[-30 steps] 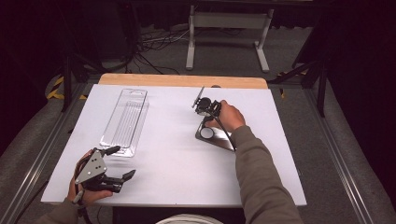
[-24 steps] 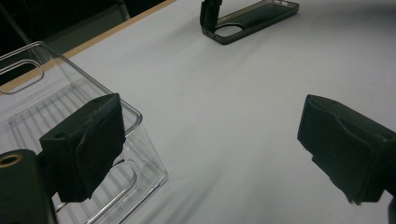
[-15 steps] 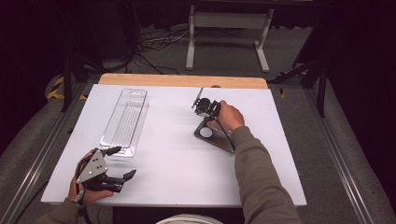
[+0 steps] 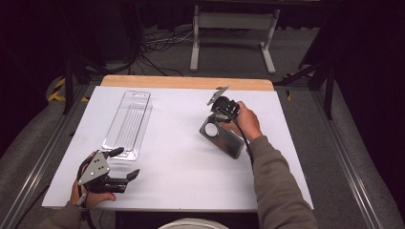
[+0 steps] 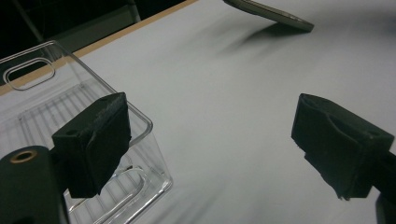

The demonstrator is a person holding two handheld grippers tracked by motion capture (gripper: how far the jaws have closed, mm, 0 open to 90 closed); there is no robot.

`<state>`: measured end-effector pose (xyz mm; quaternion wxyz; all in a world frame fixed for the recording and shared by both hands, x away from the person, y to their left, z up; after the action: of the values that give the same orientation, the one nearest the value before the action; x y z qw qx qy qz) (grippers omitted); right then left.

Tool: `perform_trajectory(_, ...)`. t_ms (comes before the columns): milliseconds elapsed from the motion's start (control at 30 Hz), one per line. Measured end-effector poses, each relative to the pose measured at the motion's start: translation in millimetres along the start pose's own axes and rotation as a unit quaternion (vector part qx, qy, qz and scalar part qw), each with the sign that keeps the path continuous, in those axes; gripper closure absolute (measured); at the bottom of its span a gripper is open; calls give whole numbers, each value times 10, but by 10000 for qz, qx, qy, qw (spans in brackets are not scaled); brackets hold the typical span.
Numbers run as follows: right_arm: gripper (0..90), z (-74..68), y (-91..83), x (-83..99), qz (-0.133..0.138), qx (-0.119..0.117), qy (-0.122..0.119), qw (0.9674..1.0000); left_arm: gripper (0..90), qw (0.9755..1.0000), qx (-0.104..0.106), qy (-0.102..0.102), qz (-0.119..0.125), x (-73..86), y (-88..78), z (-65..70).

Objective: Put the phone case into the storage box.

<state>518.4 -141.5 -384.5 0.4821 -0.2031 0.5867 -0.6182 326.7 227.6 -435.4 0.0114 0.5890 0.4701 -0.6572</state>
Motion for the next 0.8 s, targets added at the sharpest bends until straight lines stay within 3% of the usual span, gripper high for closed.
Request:
perform_trajectory(167, 893, -29, -260, 134, 631, 196, 164, 9977, 151, 9999, -86, -65, 77, -103, 11, 35)
perform_trajectory(433, 893, -164, -525, 337, 1568, 475, 510, 9852, 162, 9994, 49, -75, 330, -314, 36, 87)
perform_trajectory(467, 894, -191, -550, 350, 1647, 545, 525, 9834, 164, 9986, 174, -75, 484, -404, 60, 107)
perform_trajectory(500, 894, -191, -550, 350, 1647, 545, 525, 9834, 165, 9986, 174, -75, 484, -404, 60, 107)
perform_trajectory(600, 894, -308, -614, 370, 1890, 652, 548, 9783, 168, 9972, 344, -34, 660, -568, 128, 175)
perform_trajectory(800, 894, -552, -686, 331, 2253, 777, 558, 9696, 177, 9958, 594, 70, 696, -837, 359, 324)
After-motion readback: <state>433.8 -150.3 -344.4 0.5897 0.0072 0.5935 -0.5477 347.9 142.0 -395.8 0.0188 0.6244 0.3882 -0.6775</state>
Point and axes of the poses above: each handheld gripper's, and its own axes: y roughly forward along the jaws, x roughly out of its underside, z roughly to its right, the point moved 2 cm from there along y, roughly forward along the jaws, and after that the axes turned 15 degrees about -z, right-handed, at the moved point
